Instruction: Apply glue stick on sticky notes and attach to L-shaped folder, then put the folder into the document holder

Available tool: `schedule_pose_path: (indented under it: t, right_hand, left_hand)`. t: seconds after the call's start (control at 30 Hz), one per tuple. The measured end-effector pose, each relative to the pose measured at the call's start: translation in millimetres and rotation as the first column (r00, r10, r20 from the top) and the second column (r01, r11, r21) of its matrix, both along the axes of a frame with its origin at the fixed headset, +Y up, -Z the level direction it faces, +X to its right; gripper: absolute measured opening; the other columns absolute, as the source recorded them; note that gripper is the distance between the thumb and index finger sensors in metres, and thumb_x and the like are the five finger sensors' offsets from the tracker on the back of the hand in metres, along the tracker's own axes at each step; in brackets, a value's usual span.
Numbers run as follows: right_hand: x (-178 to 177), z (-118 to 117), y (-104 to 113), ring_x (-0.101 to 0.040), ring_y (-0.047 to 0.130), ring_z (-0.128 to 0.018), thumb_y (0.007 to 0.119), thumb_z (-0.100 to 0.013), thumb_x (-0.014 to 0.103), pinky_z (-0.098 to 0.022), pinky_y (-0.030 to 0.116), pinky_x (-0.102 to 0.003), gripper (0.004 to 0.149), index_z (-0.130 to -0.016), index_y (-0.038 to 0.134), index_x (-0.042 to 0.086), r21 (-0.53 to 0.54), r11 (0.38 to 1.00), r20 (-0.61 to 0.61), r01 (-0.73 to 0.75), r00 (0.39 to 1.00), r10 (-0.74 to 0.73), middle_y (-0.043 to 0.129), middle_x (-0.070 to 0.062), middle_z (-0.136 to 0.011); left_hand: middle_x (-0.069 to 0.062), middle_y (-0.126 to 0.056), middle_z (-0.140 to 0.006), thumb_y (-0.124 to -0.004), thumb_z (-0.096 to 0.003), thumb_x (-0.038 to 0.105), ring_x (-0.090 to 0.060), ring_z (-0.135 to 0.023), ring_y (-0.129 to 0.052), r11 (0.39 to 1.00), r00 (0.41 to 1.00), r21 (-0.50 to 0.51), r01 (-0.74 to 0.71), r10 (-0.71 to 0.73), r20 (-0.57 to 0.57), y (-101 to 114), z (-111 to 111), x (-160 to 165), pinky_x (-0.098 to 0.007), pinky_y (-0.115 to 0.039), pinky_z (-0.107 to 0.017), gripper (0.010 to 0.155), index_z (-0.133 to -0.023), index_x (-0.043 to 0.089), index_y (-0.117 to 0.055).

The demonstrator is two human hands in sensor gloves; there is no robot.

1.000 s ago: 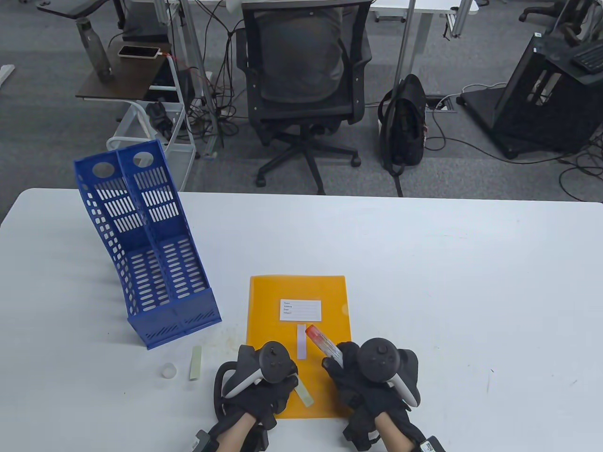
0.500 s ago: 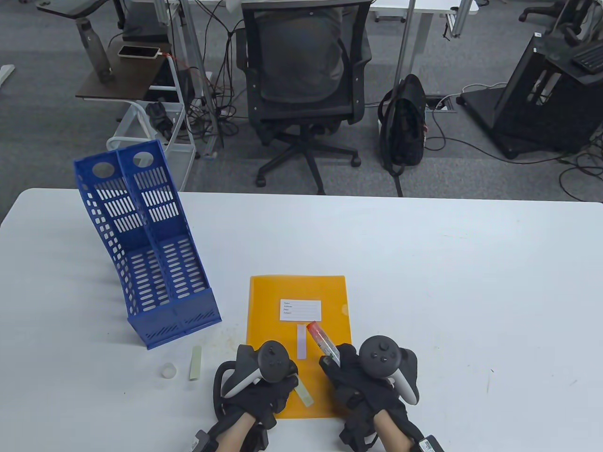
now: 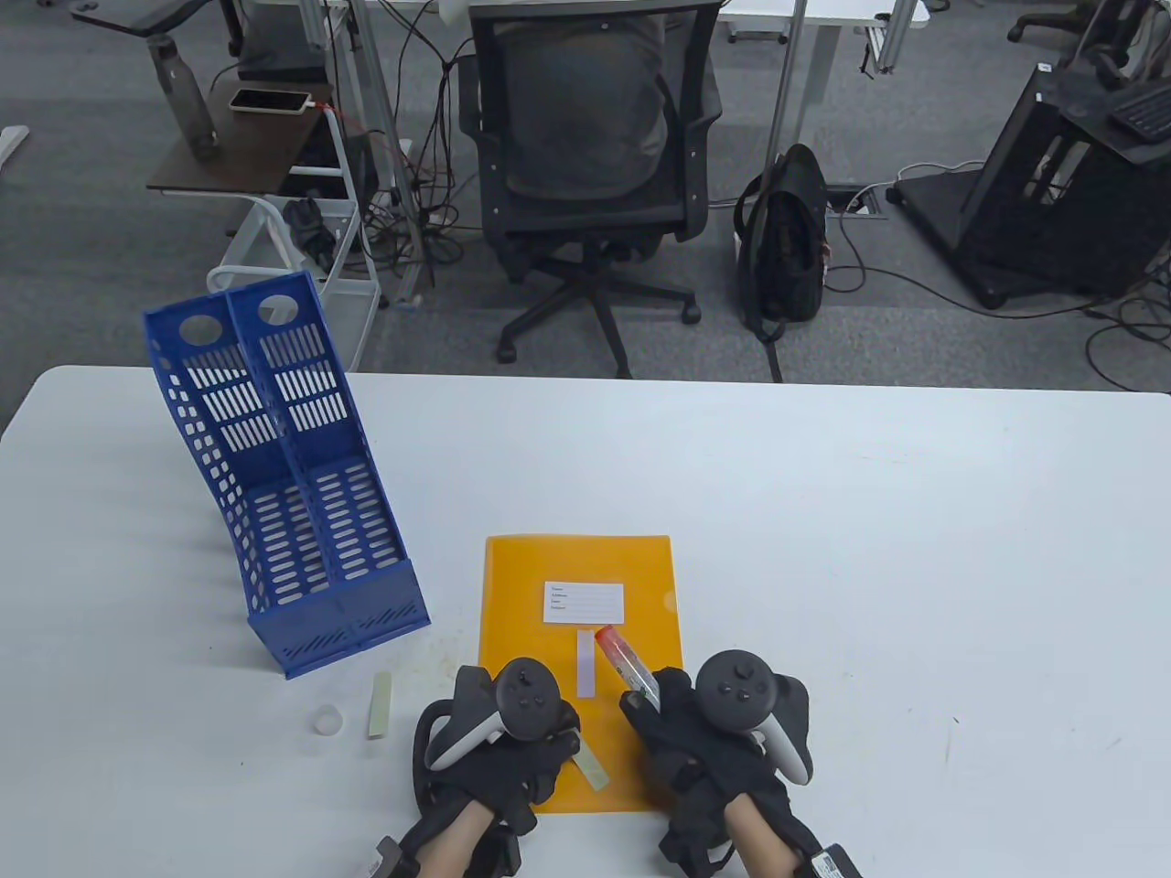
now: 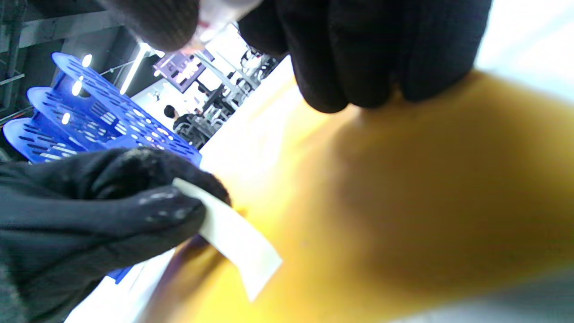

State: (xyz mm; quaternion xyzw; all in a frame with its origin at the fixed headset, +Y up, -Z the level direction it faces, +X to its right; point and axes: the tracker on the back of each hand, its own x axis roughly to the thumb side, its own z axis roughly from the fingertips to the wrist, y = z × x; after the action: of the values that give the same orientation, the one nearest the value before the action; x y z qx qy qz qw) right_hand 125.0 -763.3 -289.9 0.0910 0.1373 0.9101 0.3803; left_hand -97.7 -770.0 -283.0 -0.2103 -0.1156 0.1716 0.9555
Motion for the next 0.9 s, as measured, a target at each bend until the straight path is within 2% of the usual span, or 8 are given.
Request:
schedule_pose_path:
  t: [0.37,0.57,0.7,0.8,0.9]
  right_hand:
    - [-0.2,-0.7,-0.4,-0.048,0.076,-0.078,0.063,-0.053,0.046,-0.05,0.074,-0.057,0.06,-0.09,0.058,-0.002,0.007,1.0,-0.001,-0.011,1.0,0.011,0.077,-0.028,-0.087]
    - [-0.2,-1.2,-0.6,-0.047,0.076,-0.078,0.063,-0.053,0.046,-0.05,0.074,-0.057,0.06,-0.09,0.059,-0.002,0.005,1.0,0.001,-0.007,1.0,0.007,0.077,-0.027,-0.087]
    - [-0.1,-1.3,-0.9,-0.047,0.076,-0.078,0.063,-0.053,0.046,-0.05,0.074,-0.057,0.06,-0.089,0.059,-0.001,0.01,1.0,0.002,-0.01,1.0,0.01,0.077,-0.027,-0.087]
    - [0.2,-1.5,-1.0,-0.047,0.077,-0.077,0.063,-0.053,0.046,-0.05,0.075,-0.057,0.06,-0.089,0.059,-0.001,0.01,1.0,0.007,-0.007,1.0,0.007,0.078,-0.027,-0.087]
    - [1.6,-2.3,-1.5,-0.047,0.077,-0.077,0.062,-0.053,0.047,-0.049,0.075,-0.057,0.06,-0.089,0.06,-0.001,0.004,1.0,0.022,0.01,1.0,-0.01,0.078,-0.027,-0.086]
  left_hand:
    - [-0.013,-0.072,-0.111,-0.076,-0.0512,0.042,-0.037,-0.106,-0.062,0.998,0.998,-0.014,-0.066,0.066,0.008,5.8,1.3,-4.0,-0.065,-0.046,-0.076,0.037,-0.087,0.032,-0.081]
    - [-0.012,-0.068,-0.113,-0.076,-0.0518,0.042,-0.037,-0.108,-0.057,0.996,0.996,-0.035,-0.081,0.082,0.02,5.2,1.9,-6.1,-0.066,-0.043,-0.077,0.038,-0.088,0.031,-0.08]
    - [-0.007,-0.073,-0.11,-0.078,-0.0513,0.042,-0.037,-0.108,-0.058,0.992,0.992,0.025,-0.126,0.126,0.008,18.7,2.0,-9.9,-0.066,-0.043,-0.077,0.038,-0.087,0.03,-0.082]
    - [-0.006,-0.077,-0.107,-0.079,-0.051,0.041,-0.036,-0.106,-0.061,0.983,0.99,0.125,-0.137,0.139,-0.004,34.9,-0.2,-11.8,-0.066,-0.044,-0.077,0.038,-0.087,0.029,-0.082]
    - [-0.005,-0.08,-0.104,-0.079,-0.0509,0.04,-0.035,-0.105,-0.064,0.968,0.997,0.24,-0.069,0.078,-0.029,49.0,-5.4,-9.7,-0.066,-0.045,-0.077,0.039,-0.087,0.027,-0.081]
